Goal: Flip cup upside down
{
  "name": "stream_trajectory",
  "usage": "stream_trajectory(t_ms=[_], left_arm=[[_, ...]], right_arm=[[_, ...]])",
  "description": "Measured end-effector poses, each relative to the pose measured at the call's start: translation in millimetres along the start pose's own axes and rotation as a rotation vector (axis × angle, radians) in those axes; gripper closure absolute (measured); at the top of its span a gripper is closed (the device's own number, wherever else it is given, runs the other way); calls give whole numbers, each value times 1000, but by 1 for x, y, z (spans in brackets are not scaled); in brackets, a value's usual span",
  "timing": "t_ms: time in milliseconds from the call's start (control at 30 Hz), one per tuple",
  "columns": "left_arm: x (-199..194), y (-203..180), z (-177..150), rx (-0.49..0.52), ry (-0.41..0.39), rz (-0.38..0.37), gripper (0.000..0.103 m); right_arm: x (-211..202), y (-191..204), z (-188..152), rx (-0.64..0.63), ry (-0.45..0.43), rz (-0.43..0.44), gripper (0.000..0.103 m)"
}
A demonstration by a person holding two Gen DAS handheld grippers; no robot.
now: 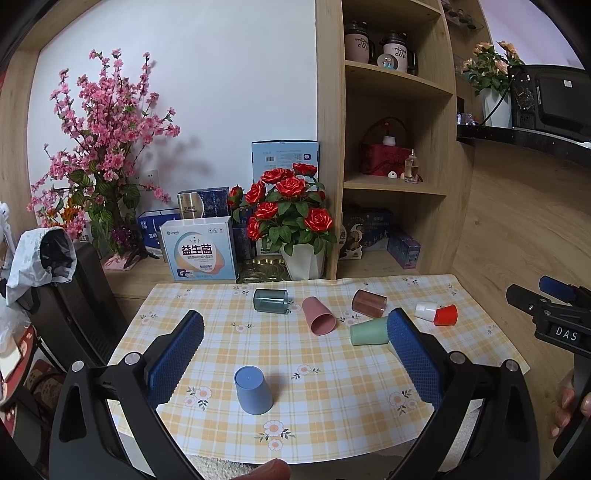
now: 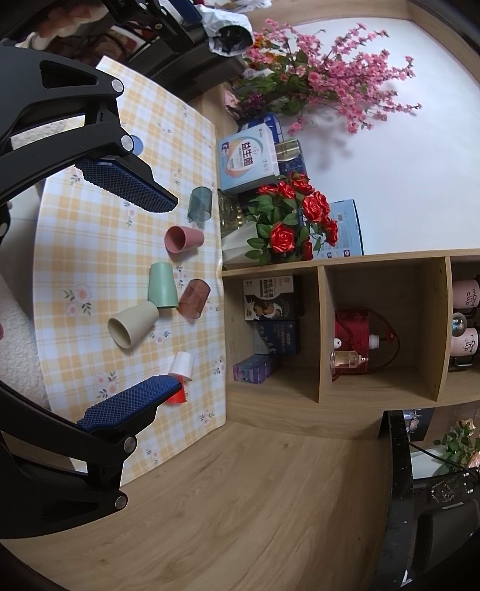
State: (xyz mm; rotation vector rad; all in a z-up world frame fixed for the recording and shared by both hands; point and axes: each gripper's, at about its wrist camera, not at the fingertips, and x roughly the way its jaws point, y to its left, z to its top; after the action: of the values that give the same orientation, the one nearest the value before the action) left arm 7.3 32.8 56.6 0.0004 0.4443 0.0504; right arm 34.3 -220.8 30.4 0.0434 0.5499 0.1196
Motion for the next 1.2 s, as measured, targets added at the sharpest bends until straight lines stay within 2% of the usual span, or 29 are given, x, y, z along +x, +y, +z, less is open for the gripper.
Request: stream_trajectory(t_ms=[1200], left_arm=[[5, 3, -9, -7, 14, -7, 6]], right_arm=[[4, 0, -4, 0, 18, 3, 16]])
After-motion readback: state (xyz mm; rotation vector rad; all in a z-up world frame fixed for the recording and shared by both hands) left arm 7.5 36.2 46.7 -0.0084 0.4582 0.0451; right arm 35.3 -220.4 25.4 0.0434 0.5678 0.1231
